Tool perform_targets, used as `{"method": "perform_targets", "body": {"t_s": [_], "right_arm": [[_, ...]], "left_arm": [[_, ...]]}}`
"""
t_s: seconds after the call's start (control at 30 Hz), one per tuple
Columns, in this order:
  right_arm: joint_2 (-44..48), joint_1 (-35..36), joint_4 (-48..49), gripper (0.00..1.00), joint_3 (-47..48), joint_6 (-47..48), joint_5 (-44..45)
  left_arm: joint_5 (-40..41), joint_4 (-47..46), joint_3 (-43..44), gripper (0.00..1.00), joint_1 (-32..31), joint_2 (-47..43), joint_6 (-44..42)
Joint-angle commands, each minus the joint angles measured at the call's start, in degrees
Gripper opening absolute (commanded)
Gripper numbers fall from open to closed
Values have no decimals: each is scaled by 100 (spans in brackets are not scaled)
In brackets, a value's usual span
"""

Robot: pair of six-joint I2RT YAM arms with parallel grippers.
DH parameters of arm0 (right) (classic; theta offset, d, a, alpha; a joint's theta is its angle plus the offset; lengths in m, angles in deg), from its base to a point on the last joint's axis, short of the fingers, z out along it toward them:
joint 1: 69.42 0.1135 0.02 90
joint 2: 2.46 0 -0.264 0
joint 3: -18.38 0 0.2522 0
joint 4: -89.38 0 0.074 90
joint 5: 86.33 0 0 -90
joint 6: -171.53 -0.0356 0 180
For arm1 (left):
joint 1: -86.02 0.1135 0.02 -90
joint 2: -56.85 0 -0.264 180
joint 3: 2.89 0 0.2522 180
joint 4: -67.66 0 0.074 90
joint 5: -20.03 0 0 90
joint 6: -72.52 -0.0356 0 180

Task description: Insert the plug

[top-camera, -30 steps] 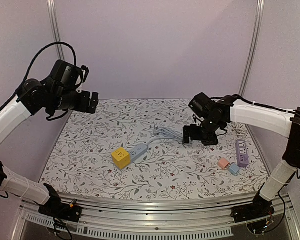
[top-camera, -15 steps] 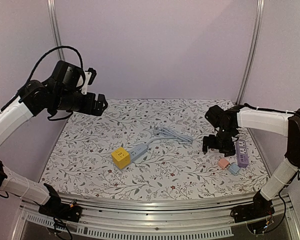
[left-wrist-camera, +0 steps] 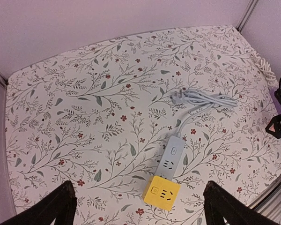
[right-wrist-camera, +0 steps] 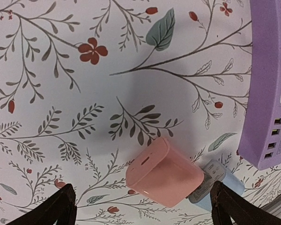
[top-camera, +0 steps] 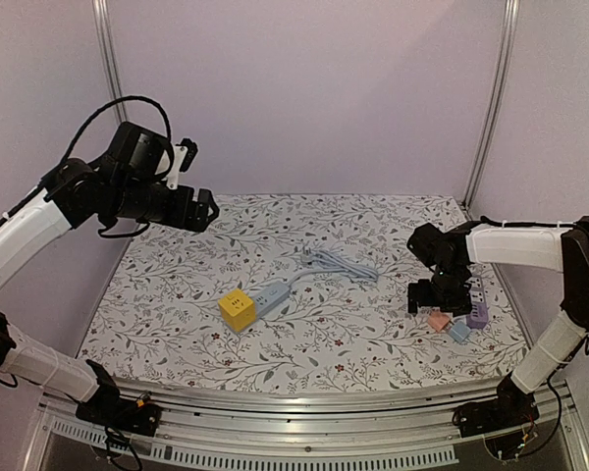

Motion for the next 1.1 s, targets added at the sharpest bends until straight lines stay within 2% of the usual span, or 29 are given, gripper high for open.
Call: {"method": "perform_targets", "body": {"t_s": [0.0, 0.47, 0.87, 1.07], "right_arm": [[74, -78, 287, 99, -93, 273, 323], [-337, -95, 463, 95, -160, 565, -10], [-3, -91, 267, 88, -162, 481, -1018], [64, -96, 261, 84, -252, 399, -995]], "left_arm": [[-142, -19, -132, 94, 28, -14, 76], [-57, 130, -306, 93, 20, -305, 198], [-18, 114, -366, 93, 12, -323, 293], [-46, 48, -379, 92, 3, -286, 308]]}}
